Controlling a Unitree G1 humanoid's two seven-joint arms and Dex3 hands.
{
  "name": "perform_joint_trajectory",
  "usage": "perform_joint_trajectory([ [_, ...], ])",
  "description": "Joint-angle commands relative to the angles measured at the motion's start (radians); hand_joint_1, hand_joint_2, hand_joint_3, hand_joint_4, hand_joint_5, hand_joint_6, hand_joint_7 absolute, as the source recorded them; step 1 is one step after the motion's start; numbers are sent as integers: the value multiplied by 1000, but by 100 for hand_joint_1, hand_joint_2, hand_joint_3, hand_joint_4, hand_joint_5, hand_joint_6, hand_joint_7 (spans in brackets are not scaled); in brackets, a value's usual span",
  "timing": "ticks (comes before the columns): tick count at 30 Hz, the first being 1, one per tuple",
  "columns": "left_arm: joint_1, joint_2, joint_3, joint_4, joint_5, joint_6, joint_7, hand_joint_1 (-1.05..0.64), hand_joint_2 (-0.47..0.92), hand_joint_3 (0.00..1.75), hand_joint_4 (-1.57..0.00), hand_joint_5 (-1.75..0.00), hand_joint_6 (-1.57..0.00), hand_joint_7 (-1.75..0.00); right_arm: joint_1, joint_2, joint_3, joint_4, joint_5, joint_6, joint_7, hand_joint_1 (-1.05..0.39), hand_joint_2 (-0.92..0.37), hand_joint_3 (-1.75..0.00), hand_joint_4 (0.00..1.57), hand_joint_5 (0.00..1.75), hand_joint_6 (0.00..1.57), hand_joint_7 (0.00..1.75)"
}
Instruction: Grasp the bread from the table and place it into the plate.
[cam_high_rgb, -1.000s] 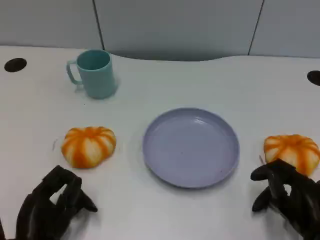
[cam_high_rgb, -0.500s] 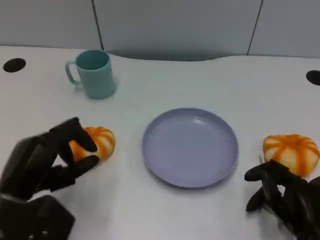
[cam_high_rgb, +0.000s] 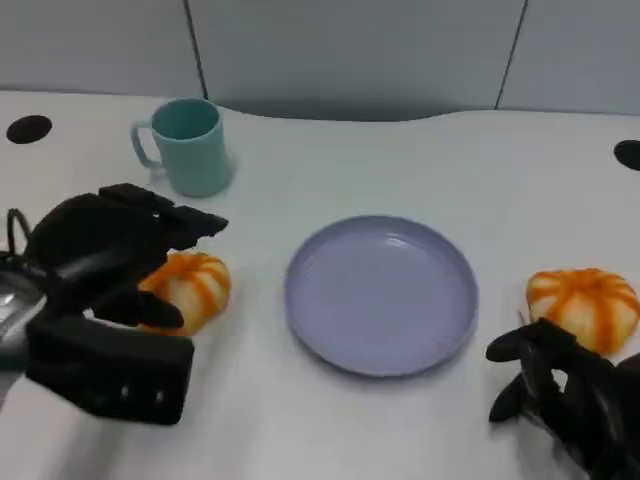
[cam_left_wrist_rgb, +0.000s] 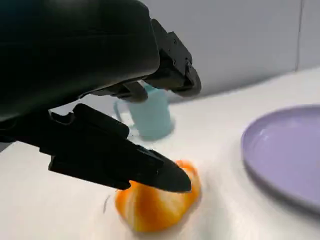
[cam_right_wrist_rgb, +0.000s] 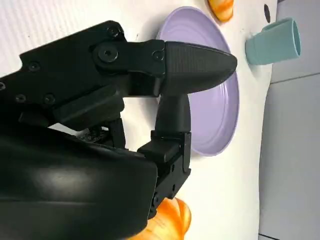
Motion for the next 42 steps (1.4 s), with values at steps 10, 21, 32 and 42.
perform_joint_trajectory([
  [10,-361,-137,-258,657,17,126,-13,-81,82,0,0,0,-4,0,25,-9,-6,-28,7,6,2,-30,-92,-55,54,175,44,156],
  [21,-489,-265,-340,1008,-13,174,130,-61,78,0,-5,-2,-11,-2,53,-7,8,-70,-20,23,-27,-29,-92,-55,51,175,43,156],
  [32,-436,-282,-359,1058,-39,133,418,-20,79,1,-35,-133,-43,-101,67,-9,3,-96,-12,34,-17,-28,-92,-56,50,174,42,154],
  [42,-420,-266,-396,1080,-28,93,690,-12,92,2,-75,-175,-52,-173,67,-6,2,-87,-13,18,-13,-30,-92,-57,50,175,45,155],
])
